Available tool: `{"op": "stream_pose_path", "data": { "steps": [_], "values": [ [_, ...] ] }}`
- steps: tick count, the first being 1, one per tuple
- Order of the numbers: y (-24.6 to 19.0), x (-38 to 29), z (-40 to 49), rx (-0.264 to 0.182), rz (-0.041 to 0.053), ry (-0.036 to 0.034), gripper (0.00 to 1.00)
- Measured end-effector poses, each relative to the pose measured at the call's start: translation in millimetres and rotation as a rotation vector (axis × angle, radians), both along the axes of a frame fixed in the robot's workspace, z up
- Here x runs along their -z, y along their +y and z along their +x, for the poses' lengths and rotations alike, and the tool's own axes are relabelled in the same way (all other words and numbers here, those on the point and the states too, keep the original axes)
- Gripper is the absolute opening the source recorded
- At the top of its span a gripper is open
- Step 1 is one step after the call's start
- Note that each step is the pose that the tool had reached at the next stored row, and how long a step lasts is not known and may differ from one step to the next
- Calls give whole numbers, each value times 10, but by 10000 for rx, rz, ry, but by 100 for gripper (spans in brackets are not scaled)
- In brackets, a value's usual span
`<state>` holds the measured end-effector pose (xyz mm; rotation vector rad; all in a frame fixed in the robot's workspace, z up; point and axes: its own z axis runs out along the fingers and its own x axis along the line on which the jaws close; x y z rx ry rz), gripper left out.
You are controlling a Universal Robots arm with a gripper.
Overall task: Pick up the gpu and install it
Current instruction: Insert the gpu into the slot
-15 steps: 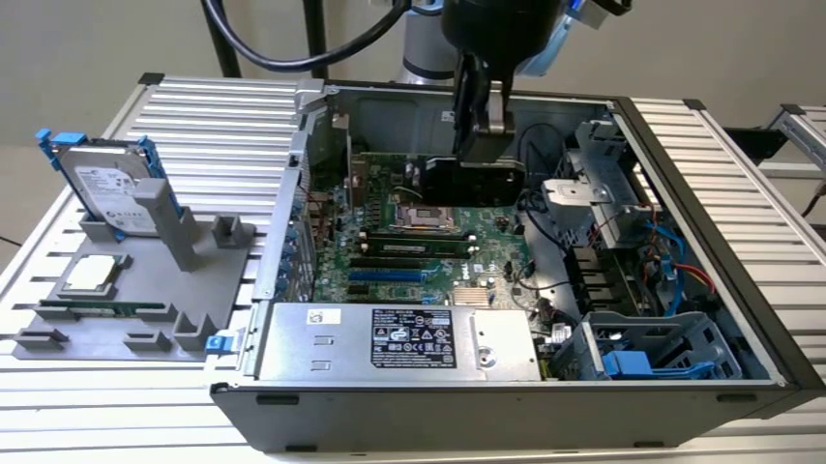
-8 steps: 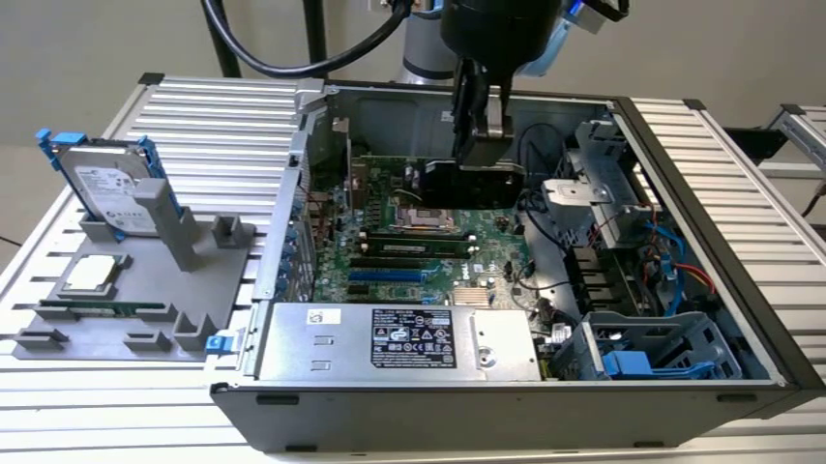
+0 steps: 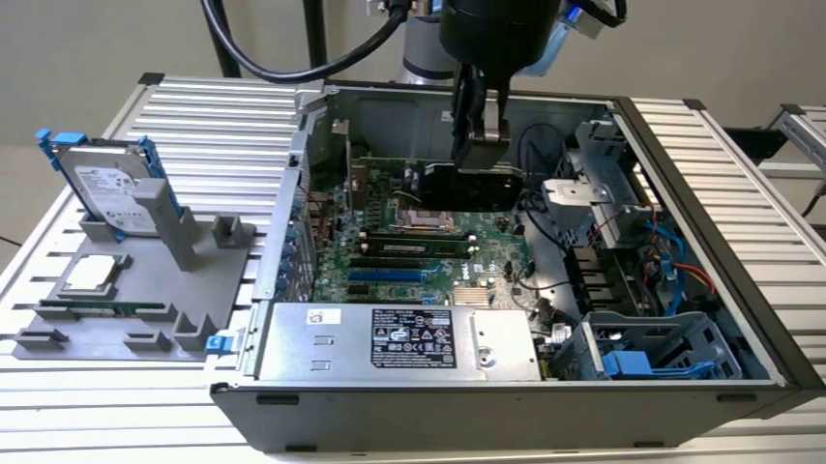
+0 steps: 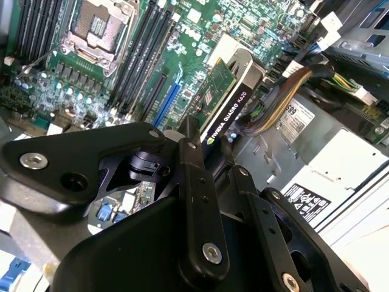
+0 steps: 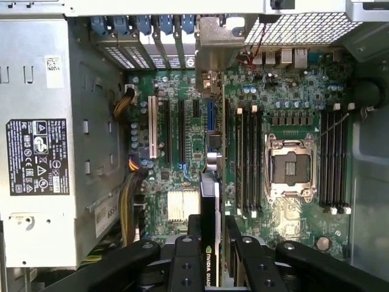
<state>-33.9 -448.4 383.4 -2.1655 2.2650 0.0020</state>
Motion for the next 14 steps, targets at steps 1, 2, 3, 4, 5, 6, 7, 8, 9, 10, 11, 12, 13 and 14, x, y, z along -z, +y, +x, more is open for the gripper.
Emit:
{"op": "stream_pose_path", "data": {
  "steps": [1, 2, 3, 4, 5, 6, 7, 8, 9, 10, 11, 12, 13, 14],
  "values": [
    [0, 3, 0, 0, 2, 0, 0],
    [0, 7, 0, -1, 2, 0, 0],
    [0, 10, -1, 0, 2, 0, 0],
    [0, 12, -1, 0, 1, 0, 0],
    [0, 14, -1, 0, 0, 0, 0],
    [0, 17, -1, -1, 1, 0, 0],
    [0, 20, -1, 0, 2, 0, 0],
    [0, 22, -1, 0, 1, 0, 0],
    [0, 25, -1, -1, 2, 0, 0],
    [0, 27, -1, 0, 1, 0, 0],
    [0, 30, -1, 0, 1, 0, 0],
    [0, 32, -1, -1, 1, 0, 0],
    [0, 34, -1, -1, 1, 0, 0],
    [0, 37, -1, 0, 2, -1, 0]
  ]
}}
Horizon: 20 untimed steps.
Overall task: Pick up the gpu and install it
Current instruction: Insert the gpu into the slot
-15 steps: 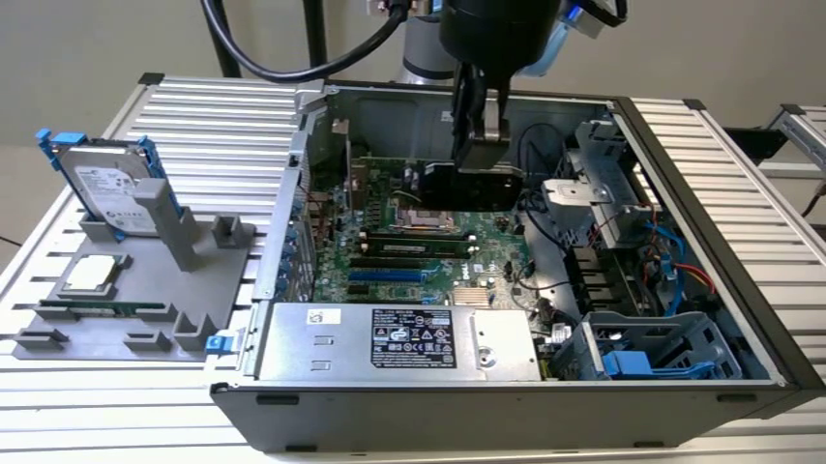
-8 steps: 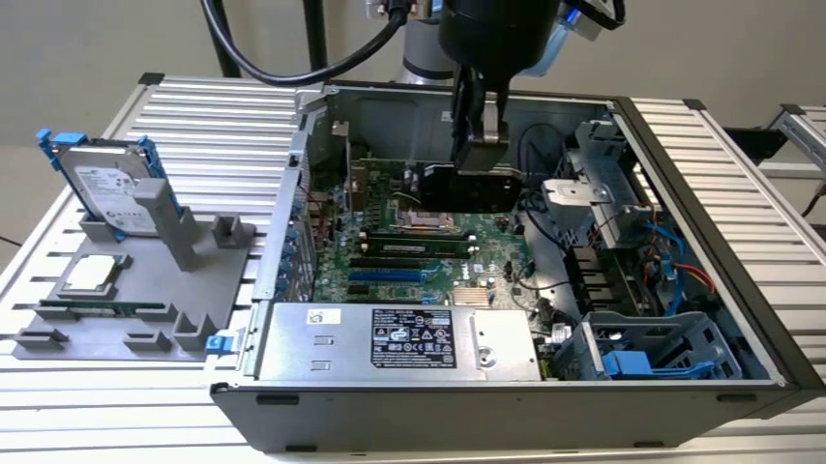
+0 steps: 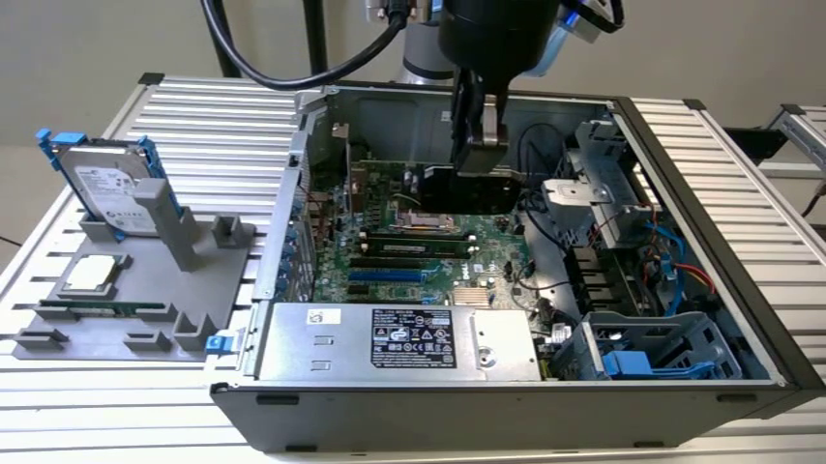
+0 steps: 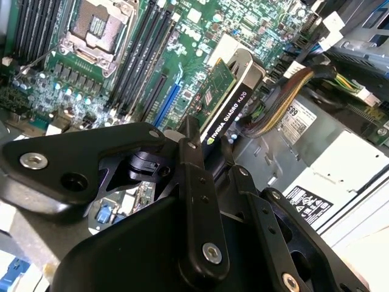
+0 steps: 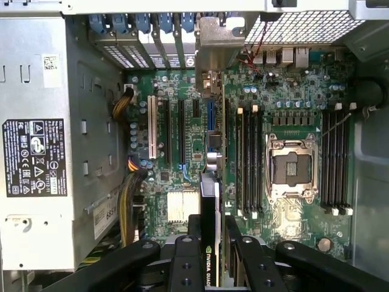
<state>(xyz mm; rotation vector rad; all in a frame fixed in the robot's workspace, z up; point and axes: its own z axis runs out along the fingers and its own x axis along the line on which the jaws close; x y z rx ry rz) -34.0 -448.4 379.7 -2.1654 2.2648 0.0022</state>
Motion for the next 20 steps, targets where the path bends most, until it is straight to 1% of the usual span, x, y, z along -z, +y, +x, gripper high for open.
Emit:
{"op": "stream_pose_path", "data": {
  "steps": [20],
  "values": [
    [0, 40, 0, 0, 0, 0, 0]
  ]
}}
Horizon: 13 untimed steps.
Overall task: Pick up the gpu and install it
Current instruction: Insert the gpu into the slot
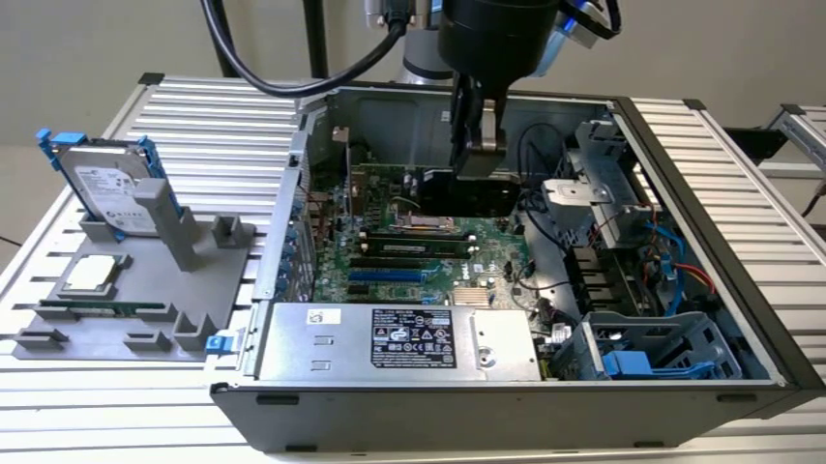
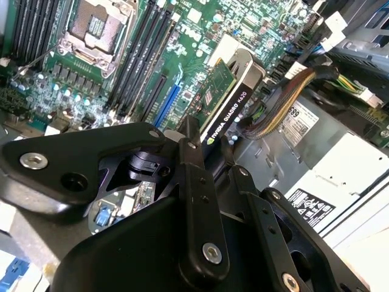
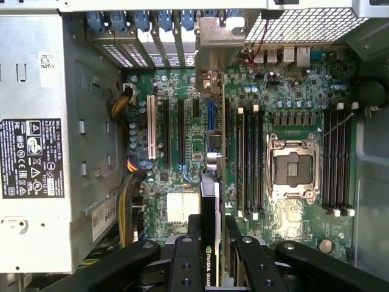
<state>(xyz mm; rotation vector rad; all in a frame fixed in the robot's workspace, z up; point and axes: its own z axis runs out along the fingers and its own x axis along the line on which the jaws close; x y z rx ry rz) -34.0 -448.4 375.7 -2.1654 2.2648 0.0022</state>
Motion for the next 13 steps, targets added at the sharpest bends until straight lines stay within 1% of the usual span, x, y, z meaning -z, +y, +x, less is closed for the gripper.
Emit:
{"op": "stream_pose_path", "data": {
  "steps": [13],
  "values": [
    [0, 25, 0, 0, -1, 0, 0]
  ]
}}
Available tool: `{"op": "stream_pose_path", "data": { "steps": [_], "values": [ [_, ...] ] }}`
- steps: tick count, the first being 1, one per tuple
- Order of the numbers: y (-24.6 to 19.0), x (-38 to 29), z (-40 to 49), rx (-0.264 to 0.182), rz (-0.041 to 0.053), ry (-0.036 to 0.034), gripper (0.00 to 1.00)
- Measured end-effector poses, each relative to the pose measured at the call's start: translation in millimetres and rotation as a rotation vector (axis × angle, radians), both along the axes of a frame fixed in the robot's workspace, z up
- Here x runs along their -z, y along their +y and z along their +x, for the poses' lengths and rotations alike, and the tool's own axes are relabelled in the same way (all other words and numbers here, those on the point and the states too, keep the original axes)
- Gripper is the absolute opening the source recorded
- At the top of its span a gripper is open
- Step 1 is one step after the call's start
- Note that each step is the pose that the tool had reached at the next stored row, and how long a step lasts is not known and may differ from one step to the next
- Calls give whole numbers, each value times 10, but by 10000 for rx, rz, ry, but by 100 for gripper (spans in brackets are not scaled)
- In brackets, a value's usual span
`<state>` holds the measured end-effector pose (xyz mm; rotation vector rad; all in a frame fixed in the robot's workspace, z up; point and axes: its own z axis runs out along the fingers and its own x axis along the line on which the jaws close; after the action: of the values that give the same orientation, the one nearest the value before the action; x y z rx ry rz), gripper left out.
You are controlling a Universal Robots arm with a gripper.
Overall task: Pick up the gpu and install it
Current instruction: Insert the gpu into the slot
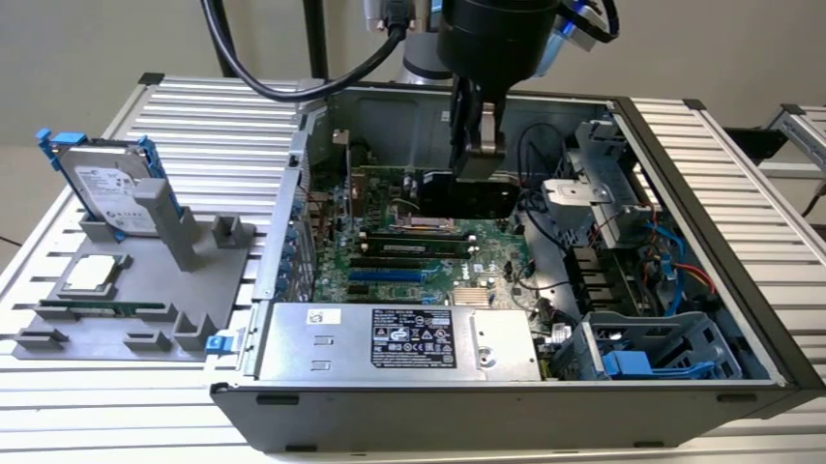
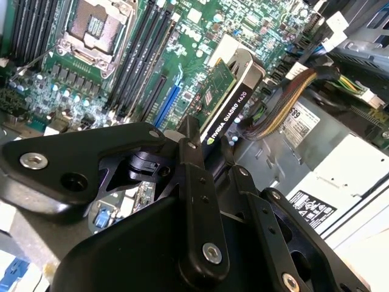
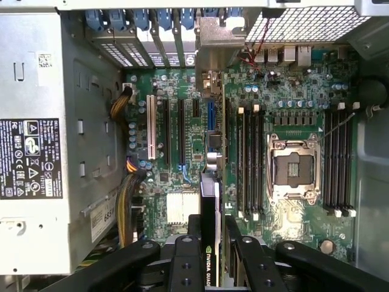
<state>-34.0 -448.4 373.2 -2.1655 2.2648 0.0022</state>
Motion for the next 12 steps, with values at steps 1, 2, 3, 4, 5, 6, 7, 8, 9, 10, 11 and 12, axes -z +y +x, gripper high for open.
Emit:
{"op": "stream_pose_path", "data": {
  "steps": [1, 2, 3, 4, 5, 6, 7, 8, 9, 10, 11, 12],
  "values": [
    [0, 2, 0, 0, 0, 0, 0],
    [0, 5, 0, 0, 0, 0, 0],
    [0, 7, 0, 0, 0, 0, 0],
    [0, 9, 0, 0, 0, 0, 0],
    [0, 11, 0, 0, 0, 0, 0],
    [0, 14, 0, 0, 0, 0, 0],
    [0, 16, 0, 0, 0, 0, 0],
    [0, 19, 0, 0, 0, -1, 0],
    [0, 21, 0, 0, 0, 0, 0],
    [0, 23, 0, 0, 0, 0, 0],
    [0, 25, 0, 0, 1, 0, 0],
    [0, 27, 0, 0, 1, -1, 0]
  ]
}}
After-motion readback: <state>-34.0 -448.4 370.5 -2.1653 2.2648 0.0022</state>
